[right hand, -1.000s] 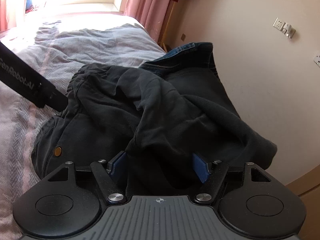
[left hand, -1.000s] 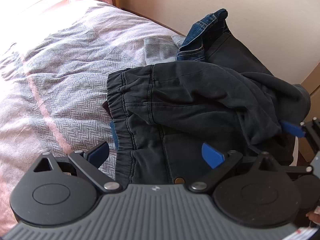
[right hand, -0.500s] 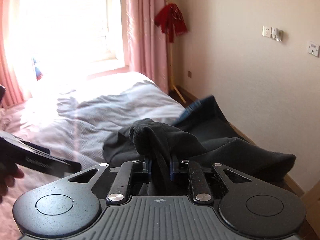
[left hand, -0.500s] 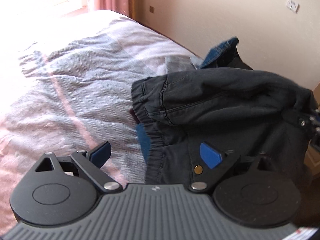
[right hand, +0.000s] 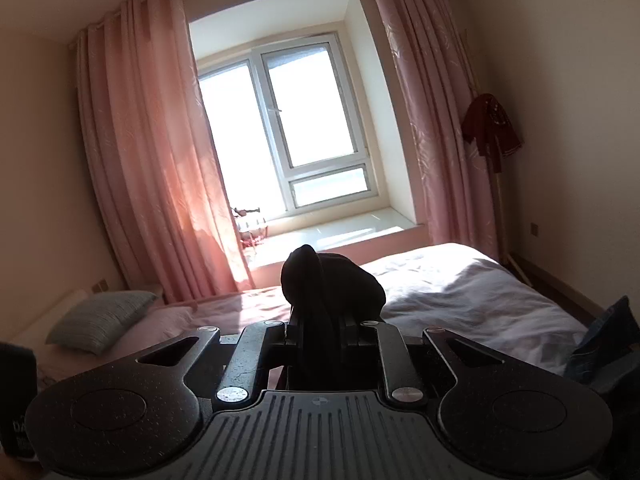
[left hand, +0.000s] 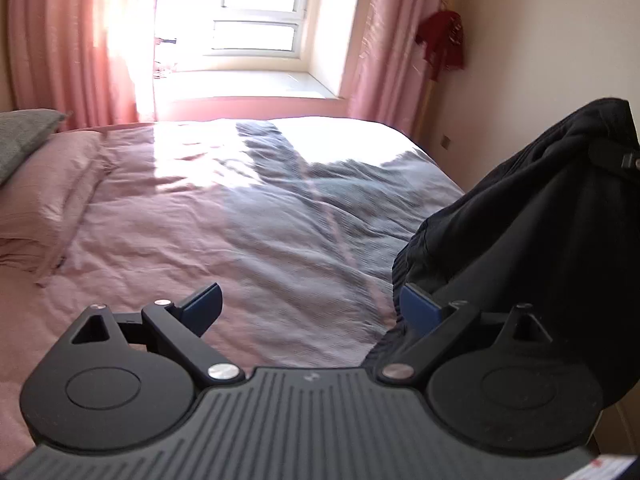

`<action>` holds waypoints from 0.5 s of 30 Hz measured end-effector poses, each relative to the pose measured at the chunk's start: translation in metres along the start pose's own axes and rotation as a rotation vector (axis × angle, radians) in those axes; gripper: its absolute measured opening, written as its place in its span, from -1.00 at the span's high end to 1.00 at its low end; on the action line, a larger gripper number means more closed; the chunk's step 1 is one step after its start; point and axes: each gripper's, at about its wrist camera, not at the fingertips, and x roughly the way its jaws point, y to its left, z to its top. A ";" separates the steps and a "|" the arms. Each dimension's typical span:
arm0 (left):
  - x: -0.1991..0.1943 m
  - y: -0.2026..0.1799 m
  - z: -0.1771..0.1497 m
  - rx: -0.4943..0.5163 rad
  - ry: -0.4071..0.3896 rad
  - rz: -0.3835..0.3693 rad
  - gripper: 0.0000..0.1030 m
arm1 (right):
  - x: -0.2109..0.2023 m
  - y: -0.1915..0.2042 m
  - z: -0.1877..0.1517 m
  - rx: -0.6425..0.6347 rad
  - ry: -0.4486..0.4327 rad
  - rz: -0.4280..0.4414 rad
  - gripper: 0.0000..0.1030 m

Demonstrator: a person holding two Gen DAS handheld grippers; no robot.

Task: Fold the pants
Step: 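Grasp the black trousers with the right tool and lift them off the pile, then lay the black trousers on the open bed and open the right tool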

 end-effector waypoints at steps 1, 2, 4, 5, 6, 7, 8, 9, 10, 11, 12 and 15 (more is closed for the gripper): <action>-0.018 0.021 0.000 -0.018 -0.022 0.028 -0.82 | 0.005 0.024 0.008 0.014 -0.036 0.037 0.77; -0.036 0.040 0.001 -0.034 -0.046 0.053 -0.82 | 0.003 0.045 0.016 0.033 -0.077 0.065 0.77; -0.072 0.077 0.004 -0.058 -0.099 0.098 -0.82 | -0.001 0.078 0.033 0.110 -0.157 0.118 0.77; -0.089 0.092 0.006 -0.063 -0.123 0.119 -0.82 | -0.003 0.090 0.040 0.153 -0.184 0.131 0.76; -0.106 0.107 0.007 -0.065 -0.151 0.137 -0.83 | -0.003 0.097 0.041 0.205 -0.193 0.138 0.73; -0.120 0.118 0.007 -0.071 -0.185 0.150 -0.84 | -0.003 0.101 0.041 0.271 -0.186 0.134 0.70; -0.135 0.131 0.007 -0.075 -0.207 0.165 -0.84 | -0.001 0.104 0.037 0.311 -0.163 0.116 0.59; -0.144 0.140 0.007 -0.076 -0.208 0.181 -0.84 | 0.001 0.103 0.030 0.326 -0.111 0.089 0.31; -0.151 0.148 0.005 -0.078 -0.207 0.196 -0.84 | 0.002 0.093 0.016 0.299 -0.005 0.037 0.10; -0.156 0.155 0.000 -0.080 -0.205 0.204 -0.84 | 0.010 0.087 -0.001 0.248 0.121 -0.018 -0.47; -0.157 0.160 -0.006 -0.078 -0.186 0.204 -0.84 | 0.015 0.084 -0.019 0.210 0.225 -0.049 -0.63; -0.152 0.170 -0.034 -0.058 -0.068 0.218 -0.84 | 0.025 0.053 -0.101 0.209 0.616 -0.124 -0.63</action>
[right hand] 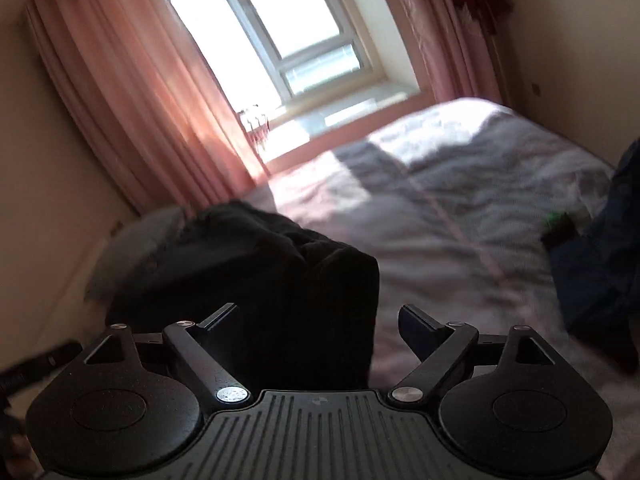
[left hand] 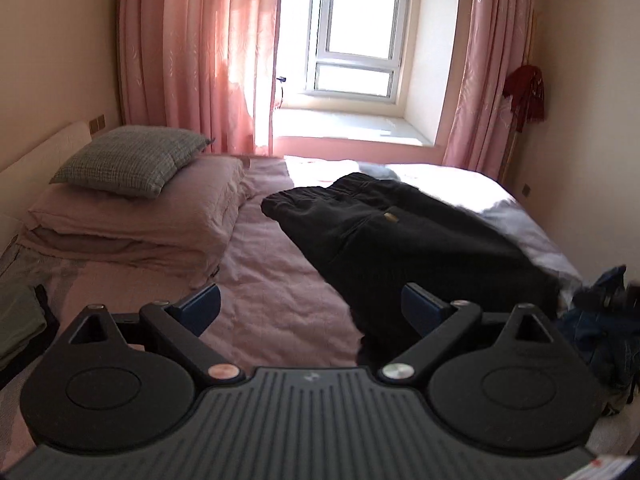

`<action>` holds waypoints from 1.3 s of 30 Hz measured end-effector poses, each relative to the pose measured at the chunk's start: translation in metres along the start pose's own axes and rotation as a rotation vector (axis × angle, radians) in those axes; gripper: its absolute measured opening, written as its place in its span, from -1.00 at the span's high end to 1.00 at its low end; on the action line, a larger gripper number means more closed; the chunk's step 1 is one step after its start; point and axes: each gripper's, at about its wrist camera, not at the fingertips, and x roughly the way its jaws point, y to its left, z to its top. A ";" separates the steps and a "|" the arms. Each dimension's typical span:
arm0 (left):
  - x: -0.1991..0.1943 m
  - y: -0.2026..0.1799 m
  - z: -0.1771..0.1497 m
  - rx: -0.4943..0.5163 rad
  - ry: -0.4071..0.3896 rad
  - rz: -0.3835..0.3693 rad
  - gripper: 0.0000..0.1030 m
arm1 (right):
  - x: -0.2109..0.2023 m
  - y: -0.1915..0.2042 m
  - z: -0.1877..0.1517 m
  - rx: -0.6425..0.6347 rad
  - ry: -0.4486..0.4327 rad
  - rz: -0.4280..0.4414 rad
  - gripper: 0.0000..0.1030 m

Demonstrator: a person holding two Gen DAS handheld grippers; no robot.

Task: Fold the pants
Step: 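Lay the black trousers on the open bed and open the right tool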

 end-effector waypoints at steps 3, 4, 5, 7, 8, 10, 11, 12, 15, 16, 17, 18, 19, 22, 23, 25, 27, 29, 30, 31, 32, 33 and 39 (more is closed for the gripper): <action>0.011 0.001 -0.038 0.025 0.135 0.027 -0.84 | 0.013 -0.027 -0.041 0.107 0.148 0.016 -0.62; 0.012 0.001 -0.050 0.023 0.174 0.028 -0.83 | 0.010 -0.034 -0.059 0.104 0.182 0.029 -0.62; 0.013 0.000 -0.062 0.018 0.210 0.028 -0.83 | 0.006 -0.034 -0.063 0.078 0.203 0.032 -0.62; 0.014 -0.003 -0.082 0.012 0.274 0.022 -0.83 | 0.005 -0.028 -0.069 0.007 0.220 0.026 -0.62; 0.014 -0.006 -0.090 0.012 0.295 0.024 -0.83 | 0.000 -0.026 -0.076 -0.036 0.218 0.021 -0.63; 0.011 -0.012 -0.102 0.022 0.317 0.029 -0.83 | 0.003 -0.023 -0.089 -0.103 0.220 0.014 -0.63; 0.005 -0.015 -0.110 0.023 0.325 0.032 -0.83 | 0.003 -0.019 -0.097 -0.135 0.217 0.012 -0.63; 0.002 -0.017 -0.115 0.020 0.329 0.032 -0.83 | 0.000 -0.015 -0.104 -0.164 0.216 0.009 -0.63; -0.010 -0.026 -0.130 -0.002 0.342 0.056 -0.83 | -0.007 -0.006 -0.120 -0.266 0.225 -0.004 -0.63; -0.014 -0.029 -0.133 -0.014 0.345 0.068 -0.83 | -0.011 -0.005 -0.127 -0.300 0.228 -0.005 -0.63; -0.016 -0.030 -0.137 -0.026 0.350 0.077 -0.83 | -0.011 -0.005 -0.131 -0.326 0.230 -0.004 -0.63; -0.020 -0.033 -0.140 -0.034 0.355 0.087 -0.83 | -0.012 -0.005 -0.134 -0.345 0.232 -0.002 -0.62; -0.024 -0.035 -0.144 -0.040 0.360 0.102 -0.83 | -0.012 -0.007 -0.138 -0.368 0.237 0.001 -0.62; -0.036 -0.043 -0.153 -0.055 0.363 0.151 -0.83 | -0.014 -0.010 -0.149 -0.418 0.252 0.030 -0.63; -0.040 -0.045 -0.156 -0.063 0.363 0.162 -0.83 | -0.016 -0.011 -0.153 -0.431 0.261 0.041 -0.63; -0.049 -0.051 -0.160 -0.076 0.360 0.180 -0.83 | -0.019 -0.012 -0.158 -0.452 0.269 0.063 -0.63; -0.056 -0.056 -0.164 -0.080 0.354 0.191 -0.83 | -0.021 -0.012 -0.161 -0.466 0.268 0.076 -0.63; -0.062 -0.061 -0.166 -0.080 0.350 0.195 -0.83 | -0.024 -0.010 -0.162 -0.479 0.266 0.088 -0.62; -0.063 -0.062 -0.167 -0.081 0.348 0.198 -0.83 | -0.025 -0.009 -0.162 -0.485 0.264 0.091 -0.63; -0.065 -0.063 -0.167 -0.084 0.347 0.201 -0.83 | -0.026 -0.007 -0.161 -0.491 0.261 0.094 -0.63; -0.066 -0.063 -0.167 -0.088 0.347 0.201 -0.83 | -0.026 -0.005 -0.161 -0.496 0.260 0.095 -0.63; -0.066 -0.063 -0.167 -0.092 0.347 0.201 -0.83 | -0.025 -0.003 -0.161 -0.499 0.259 0.095 -0.63; -0.058 -0.051 -0.168 -0.095 0.360 0.190 -0.83 | -0.008 0.015 -0.160 -0.507 0.268 0.082 -0.63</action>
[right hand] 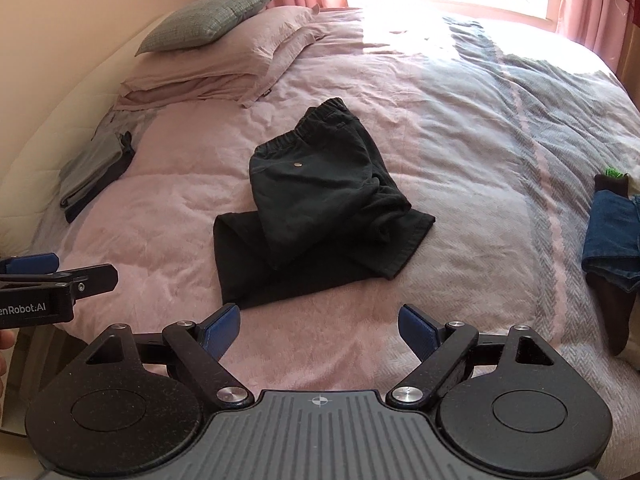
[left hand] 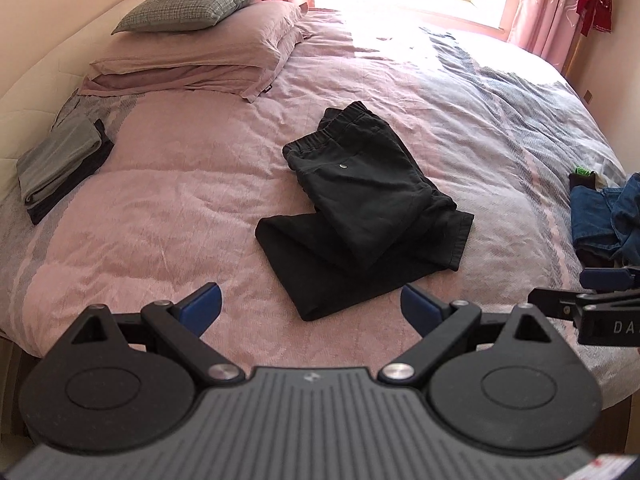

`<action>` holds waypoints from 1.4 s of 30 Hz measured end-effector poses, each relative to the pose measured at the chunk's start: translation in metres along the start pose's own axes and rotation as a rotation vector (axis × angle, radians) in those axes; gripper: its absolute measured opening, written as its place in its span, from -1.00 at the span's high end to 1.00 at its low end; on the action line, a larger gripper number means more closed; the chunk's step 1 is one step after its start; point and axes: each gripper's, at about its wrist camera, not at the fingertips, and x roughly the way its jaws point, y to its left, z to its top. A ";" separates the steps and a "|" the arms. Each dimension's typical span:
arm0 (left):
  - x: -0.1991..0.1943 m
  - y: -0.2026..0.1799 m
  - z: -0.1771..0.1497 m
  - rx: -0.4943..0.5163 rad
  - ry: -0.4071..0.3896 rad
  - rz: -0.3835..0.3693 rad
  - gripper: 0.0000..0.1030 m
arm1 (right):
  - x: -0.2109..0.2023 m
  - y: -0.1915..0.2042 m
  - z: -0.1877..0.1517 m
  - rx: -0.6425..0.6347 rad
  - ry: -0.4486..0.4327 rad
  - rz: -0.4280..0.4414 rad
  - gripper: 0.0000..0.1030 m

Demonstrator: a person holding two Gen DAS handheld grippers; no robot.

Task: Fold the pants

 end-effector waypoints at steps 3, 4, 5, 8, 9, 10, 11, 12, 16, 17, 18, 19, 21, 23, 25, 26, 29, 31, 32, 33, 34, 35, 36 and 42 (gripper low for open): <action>0.015 0.013 0.006 0.003 0.016 -0.015 -0.83 | 0.016 0.008 0.008 0.006 0.011 -0.025 -0.63; 0.020 0.018 0.008 0.002 0.023 -0.017 -0.83 | 0.022 0.011 0.011 0.008 0.013 -0.036 -0.63; 0.028 0.027 0.011 -0.004 0.030 -0.018 -0.83 | 0.028 0.014 0.015 0.010 0.013 -0.048 -0.63; 0.056 0.056 0.018 -0.036 0.054 -0.003 -0.83 | 0.050 0.023 0.024 0.002 0.003 -0.105 -0.63; 0.066 0.068 0.020 -0.049 0.066 0.010 -0.83 | 0.058 0.026 0.027 0.001 0.002 -0.125 -0.63; 0.080 0.082 0.022 -0.066 0.085 0.025 -0.83 | 0.068 0.029 0.029 0.001 0.002 -0.144 -0.63; 0.092 0.096 0.025 -0.082 0.104 0.037 -0.83 | 0.076 0.031 0.032 0.001 0.003 -0.155 -0.63; 0.103 0.109 0.027 -0.096 0.117 0.047 -0.83 | 0.087 0.034 0.034 -0.001 0.007 -0.167 -0.63; 0.156 0.168 0.034 -0.137 0.152 0.105 -0.83 | 0.134 0.047 0.039 -0.040 0.033 -0.221 -0.62; 0.169 0.182 0.036 -0.149 0.156 0.120 -0.83 | 0.147 0.051 0.038 -0.050 0.037 -0.235 -0.63; 0.182 0.196 0.038 -0.162 0.163 0.139 -0.83 | 0.159 0.053 0.038 -0.057 0.040 -0.243 -0.63; 0.195 0.209 0.040 -0.174 0.170 0.158 -0.83 | 0.173 0.055 0.036 -0.067 0.041 -0.247 -0.63; 0.219 0.231 0.042 -0.200 0.183 0.188 -0.83 | 0.197 0.060 0.036 -0.095 0.048 -0.253 -0.63; 0.239 0.250 0.043 -0.231 0.196 0.197 -0.82 | 0.221 0.067 0.036 -0.143 0.044 -0.263 -0.63; 0.254 0.258 0.043 -0.242 0.193 0.194 -0.82 | 0.245 0.077 0.039 -0.205 0.025 -0.269 -0.63; 0.259 0.259 0.042 -0.236 0.188 0.189 -0.82 | 0.256 0.083 0.040 -0.237 0.012 -0.274 -0.63; 0.276 0.250 0.036 -0.210 0.189 0.165 -0.82 | 0.292 0.097 0.041 -0.342 -0.008 -0.288 -0.63; 0.283 0.241 0.032 -0.201 0.197 0.144 -0.82 | 0.317 0.103 0.040 -0.421 -0.025 -0.332 -0.62; 0.285 0.233 0.030 -0.196 0.197 0.132 -0.82 | 0.324 0.102 0.039 -0.464 -0.051 -0.334 -0.24; 0.287 0.226 0.028 -0.190 0.200 0.122 -0.80 | 0.327 0.097 0.041 -0.473 -0.054 -0.297 0.56; 0.288 0.218 0.026 -0.186 0.202 0.114 -0.78 | 0.323 0.087 0.048 -0.413 -0.065 -0.256 0.74; 0.288 0.212 0.025 -0.184 0.202 0.104 -0.77 | 0.313 0.071 0.054 -0.325 -0.090 -0.208 0.88; 0.287 0.205 0.023 -0.183 0.201 0.093 -0.73 | 0.300 0.056 0.058 -0.241 -0.121 -0.196 0.96; 0.275 0.158 0.022 -0.159 0.171 0.016 -0.66 | 0.182 -0.112 0.052 0.358 -0.330 -0.202 0.98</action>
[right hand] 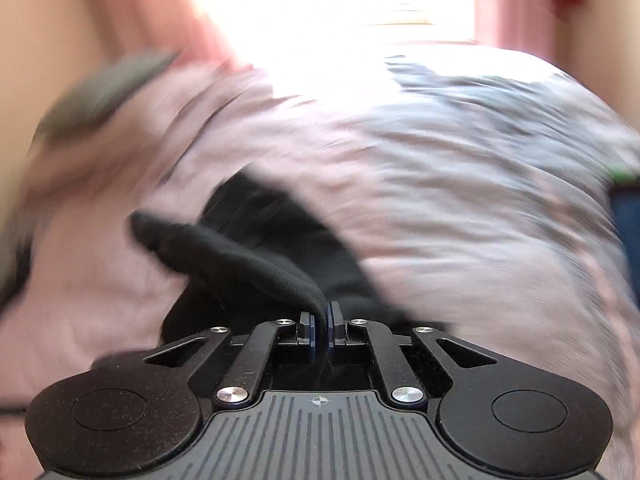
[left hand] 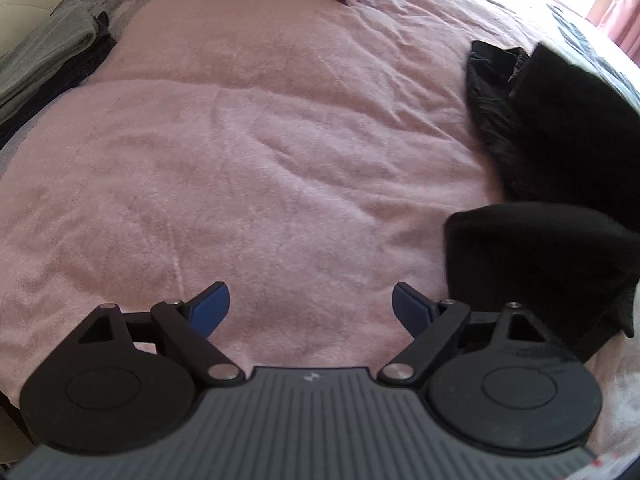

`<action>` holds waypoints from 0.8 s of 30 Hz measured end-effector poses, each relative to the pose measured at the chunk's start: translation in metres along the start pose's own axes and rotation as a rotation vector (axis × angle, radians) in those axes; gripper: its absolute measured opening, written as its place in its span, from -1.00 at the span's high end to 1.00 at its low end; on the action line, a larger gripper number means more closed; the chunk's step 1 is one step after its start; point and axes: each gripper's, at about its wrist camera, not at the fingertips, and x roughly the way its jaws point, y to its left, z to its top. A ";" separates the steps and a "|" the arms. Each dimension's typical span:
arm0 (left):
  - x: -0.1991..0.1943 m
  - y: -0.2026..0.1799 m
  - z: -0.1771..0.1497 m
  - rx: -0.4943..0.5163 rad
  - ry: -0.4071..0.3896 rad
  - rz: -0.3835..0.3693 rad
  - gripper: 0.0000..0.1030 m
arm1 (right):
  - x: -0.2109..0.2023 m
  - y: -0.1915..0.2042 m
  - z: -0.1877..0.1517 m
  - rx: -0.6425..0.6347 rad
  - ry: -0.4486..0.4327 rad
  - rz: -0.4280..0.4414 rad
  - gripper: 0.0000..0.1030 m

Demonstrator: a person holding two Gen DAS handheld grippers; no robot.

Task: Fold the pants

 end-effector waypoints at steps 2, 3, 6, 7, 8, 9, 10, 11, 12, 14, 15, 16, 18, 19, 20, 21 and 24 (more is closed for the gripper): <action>-0.010 -0.020 -0.007 0.024 -0.023 -0.055 -0.66 | -0.025 -0.065 0.005 0.157 -0.014 -0.062 0.98; -0.015 -0.030 -0.012 0.039 -0.031 -0.083 -0.67 | -0.035 -0.092 0.001 0.233 0.001 -0.094 0.98; -0.027 -0.060 -0.033 0.078 -0.044 -0.154 -0.67 | -0.061 -0.165 -0.037 0.445 0.118 -0.237 0.98; -0.030 -0.067 -0.039 0.091 -0.043 -0.166 -0.67 | -0.065 -0.190 -0.058 0.529 0.196 -0.292 0.98; -0.031 -0.077 -0.048 0.108 -0.038 -0.179 -0.67 | -0.065 -0.216 -0.079 0.625 0.295 -0.320 0.96; -0.031 -0.085 -0.054 0.123 -0.026 -0.185 -0.67 | -0.064 -0.240 -0.102 0.721 0.395 -0.321 0.95; -0.029 -0.093 -0.061 0.134 -0.009 -0.183 -0.67 | -0.066 -0.260 -0.123 0.819 0.463 -0.299 0.94; -0.027 -0.098 -0.067 0.138 0.004 -0.178 -0.67 | -0.072 -0.271 -0.136 0.873 0.464 -0.247 0.87; -0.025 -0.102 -0.071 0.135 0.010 -0.177 -0.67 | -0.075 -0.274 -0.139 0.859 0.456 -0.218 0.66; -0.020 -0.105 -0.076 0.111 0.027 -0.183 -0.67 | -0.081 -0.269 -0.127 0.698 0.428 -0.217 0.16; -0.018 -0.107 -0.077 0.093 0.034 -0.191 -0.67 | -0.086 -0.262 -0.118 0.578 0.397 -0.216 -0.06; -0.016 -0.108 -0.079 0.073 0.038 -0.202 -0.67 | -0.091 -0.256 -0.110 0.475 0.355 -0.211 -0.12; -0.012 -0.111 -0.075 0.042 0.033 -0.223 -0.67 | -0.090 -0.254 -0.095 0.363 0.280 -0.191 -0.18; -0.009 -0.113 -0.071 0.025 0.025 -0.230 -0.67 | -0.085 -0.258 -0.087 0.357 0.249 -0.178 -0.19; -0.005 -0.113 -0.066 -0.004 0.015 -0.245 -0.67 | -0.080 -0.263 -0.081 0.372 0.222 -0.151 -0.20; -0.001 -0.115 -0.060 -0.034 0.008 -0.262 -0.67 | -0.074 -0.269 -0.077 0.394 0.193 -0.114 -0.23; 0.015 -0.117 -0.036 -0.143 -0.001 -0.349 -0.67 | -0.037 -0.298 -0.071 0.464 0.191 -0.108 -0.29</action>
